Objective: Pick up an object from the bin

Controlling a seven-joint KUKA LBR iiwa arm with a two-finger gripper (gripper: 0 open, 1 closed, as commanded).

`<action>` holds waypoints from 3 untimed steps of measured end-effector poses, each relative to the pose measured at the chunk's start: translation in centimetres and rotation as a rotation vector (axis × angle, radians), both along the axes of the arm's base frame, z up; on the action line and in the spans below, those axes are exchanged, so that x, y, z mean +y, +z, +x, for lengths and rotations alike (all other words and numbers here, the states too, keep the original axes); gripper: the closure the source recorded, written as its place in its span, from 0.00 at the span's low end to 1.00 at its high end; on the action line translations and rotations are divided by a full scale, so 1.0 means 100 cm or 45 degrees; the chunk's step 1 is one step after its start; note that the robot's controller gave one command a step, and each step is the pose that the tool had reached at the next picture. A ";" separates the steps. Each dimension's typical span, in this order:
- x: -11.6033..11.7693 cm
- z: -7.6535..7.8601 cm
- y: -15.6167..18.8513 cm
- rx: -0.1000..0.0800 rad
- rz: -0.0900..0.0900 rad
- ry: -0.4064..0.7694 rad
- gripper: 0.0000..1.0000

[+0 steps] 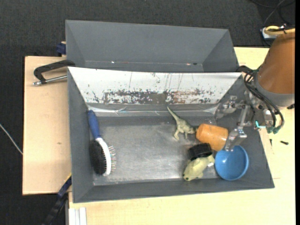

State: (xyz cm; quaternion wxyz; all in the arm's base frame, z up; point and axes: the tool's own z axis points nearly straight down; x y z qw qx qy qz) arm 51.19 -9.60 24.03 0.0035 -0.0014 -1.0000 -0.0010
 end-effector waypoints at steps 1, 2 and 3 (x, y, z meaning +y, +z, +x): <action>0.018 0.006 -0.144 -0.005 0.000 -0.019 0.00; 0.014 -0.010 -0.168 -0.011 -0.002 0.353 0.00; 0.014 -0.009 -0.167 -0.014 -0.002 0.354 1.00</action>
Offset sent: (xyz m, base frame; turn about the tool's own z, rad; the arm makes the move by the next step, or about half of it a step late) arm 0.0054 0.0172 -0.1412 0.0148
